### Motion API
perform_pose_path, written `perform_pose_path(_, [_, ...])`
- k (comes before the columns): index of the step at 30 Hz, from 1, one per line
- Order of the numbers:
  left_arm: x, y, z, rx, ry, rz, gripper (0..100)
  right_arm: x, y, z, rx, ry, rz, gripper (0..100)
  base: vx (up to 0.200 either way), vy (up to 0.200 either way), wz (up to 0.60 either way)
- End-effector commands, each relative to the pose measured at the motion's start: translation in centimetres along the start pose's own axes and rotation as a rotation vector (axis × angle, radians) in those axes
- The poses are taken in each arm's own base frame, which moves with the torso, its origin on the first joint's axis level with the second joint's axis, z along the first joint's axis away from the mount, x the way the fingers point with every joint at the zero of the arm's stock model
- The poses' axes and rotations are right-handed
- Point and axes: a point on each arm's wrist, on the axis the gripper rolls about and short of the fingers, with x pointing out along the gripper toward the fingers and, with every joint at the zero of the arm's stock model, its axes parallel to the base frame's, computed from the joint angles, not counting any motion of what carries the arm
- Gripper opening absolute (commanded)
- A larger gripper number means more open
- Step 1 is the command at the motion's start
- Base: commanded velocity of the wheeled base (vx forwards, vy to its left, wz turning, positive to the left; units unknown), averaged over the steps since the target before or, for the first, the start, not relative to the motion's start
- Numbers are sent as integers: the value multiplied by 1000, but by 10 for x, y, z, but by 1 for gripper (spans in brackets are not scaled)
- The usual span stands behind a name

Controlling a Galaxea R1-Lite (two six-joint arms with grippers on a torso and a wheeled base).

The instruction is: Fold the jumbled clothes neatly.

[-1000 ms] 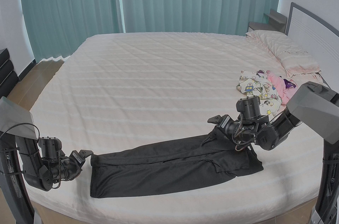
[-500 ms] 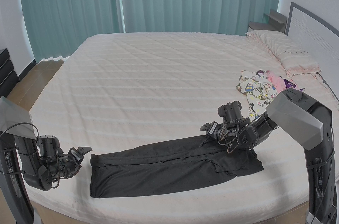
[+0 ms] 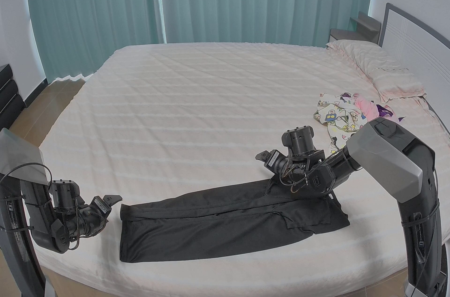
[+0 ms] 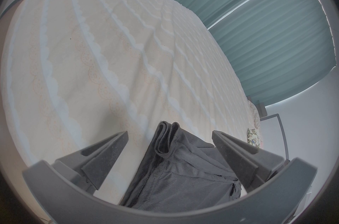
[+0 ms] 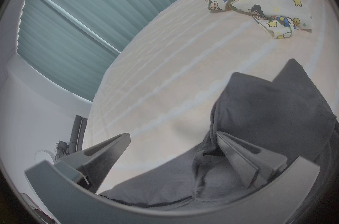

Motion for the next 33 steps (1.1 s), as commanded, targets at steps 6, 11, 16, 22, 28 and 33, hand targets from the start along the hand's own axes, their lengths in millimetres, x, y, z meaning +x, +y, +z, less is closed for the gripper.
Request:
perform_pose_path(6, [1,1,0,-1,2,2,100,7,25,7,95,-75,157,100,0,0,0])
perform_pose_path(11, [2,1,0,-1,2,2,100,6,21,10,93,-103,177,100,0,0,0])
perform_pose_path(16, [2,1,0,-1,2,2,100,3,-8,11,1,-95,95,100,0,0,0])
perform_pose_path(22, [2,1,0,0,2,2,100,-20,-55,41,-65,-146,7,100,0,0,0])
perform_pose_path(28, [2,1,-1,1,3,4,100,-40,-102,37,-106,-109,23,100,0,0,0])
perform_pose_path(33, [2,1,-1,2,3,4,100,-52,-116,39,-154,-101,72,100,0,0,0])
